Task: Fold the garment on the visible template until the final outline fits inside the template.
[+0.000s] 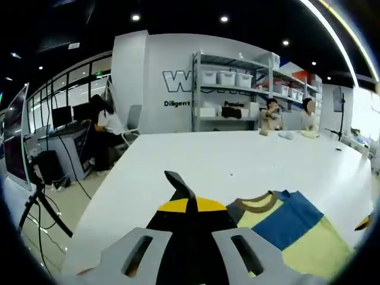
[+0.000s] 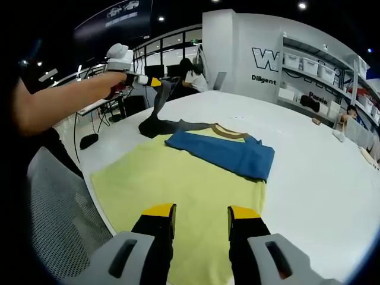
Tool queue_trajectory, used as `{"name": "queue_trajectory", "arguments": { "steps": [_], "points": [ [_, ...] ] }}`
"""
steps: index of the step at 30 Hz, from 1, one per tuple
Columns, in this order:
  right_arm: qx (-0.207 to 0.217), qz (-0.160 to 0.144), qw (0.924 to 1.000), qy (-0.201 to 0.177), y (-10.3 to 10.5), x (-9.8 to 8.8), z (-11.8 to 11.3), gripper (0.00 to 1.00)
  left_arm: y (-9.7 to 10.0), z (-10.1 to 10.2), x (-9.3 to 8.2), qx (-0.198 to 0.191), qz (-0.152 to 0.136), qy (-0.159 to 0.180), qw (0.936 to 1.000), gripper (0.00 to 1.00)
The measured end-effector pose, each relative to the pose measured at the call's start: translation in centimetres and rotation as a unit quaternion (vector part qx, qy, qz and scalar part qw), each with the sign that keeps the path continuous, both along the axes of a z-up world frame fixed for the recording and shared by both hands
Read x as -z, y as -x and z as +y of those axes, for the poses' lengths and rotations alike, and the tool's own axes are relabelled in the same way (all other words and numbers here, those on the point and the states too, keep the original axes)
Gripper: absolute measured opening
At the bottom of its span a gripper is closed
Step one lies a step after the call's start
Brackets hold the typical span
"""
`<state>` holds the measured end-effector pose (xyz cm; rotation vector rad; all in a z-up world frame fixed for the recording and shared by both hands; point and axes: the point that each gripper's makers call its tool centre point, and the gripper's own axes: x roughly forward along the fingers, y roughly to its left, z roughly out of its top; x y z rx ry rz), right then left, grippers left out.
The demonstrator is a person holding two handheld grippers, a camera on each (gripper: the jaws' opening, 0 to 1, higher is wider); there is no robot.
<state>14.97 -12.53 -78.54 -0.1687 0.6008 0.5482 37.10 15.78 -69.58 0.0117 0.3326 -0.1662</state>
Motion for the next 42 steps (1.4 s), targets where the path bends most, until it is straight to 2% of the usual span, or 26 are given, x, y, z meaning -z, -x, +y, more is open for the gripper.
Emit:
{"name": "queue_trajectory", "arguments": {
  "steps": [9, 21, 24, 25, 31, 34, 42],
  "points": [
    [0.006, -0.003, 1.0, -0.006, -0.1, -0.3, -0.3, 0.33, -0.3, -6.4, -1.1, 0.06, -0.007, 0.002, 0.9982, 0.0],
    [0.009, -0.005, 0.9999, -0.01, -0.2, -0.4, -0.5, 0.33, 0.1, -11.4, -1.4, 0.115, -0.008, -0.002, 0.9933, 0.0],
    [0.01, -0.004, 0.9999, -0.01, -0.2, -0.4, -0.6, 0.33, 0.6, -13.7, -1.5, 0.137, -0.008, -0.002, 0.9905, 0.0],
    [0.01, -0.005, 0.9999, -0.01, -0.2, -0.4, -0.6, 0.33, 0.6, -13.9, -1.5, 0.139, -0.008, -0.002, 0.9902, 0.0],
    [0.011, -0.004, 0.9999, -0.011, -0.3, -0.4, -0.6, 0.33, 1.0, -17.0, -0.7, 0.17, -0.001, -0.008, 0.9854, 0.0],
    [0.01, -0.002, 0.9999, -0.011, -0.2, -0.3, -0.6, 0.33, 1.2, -19.3, 0.3, 0.19, 0.007, -0.009, 0.9817, 0.0],
    [0.01, -0.001, 0.9999, -0.012, -0.2, -0.2, -0.6, 0.33, 1.9, -22.5, 2.2, 0.223, 0.023, -0.026, 0.9743, 0.0]
  ]
}}
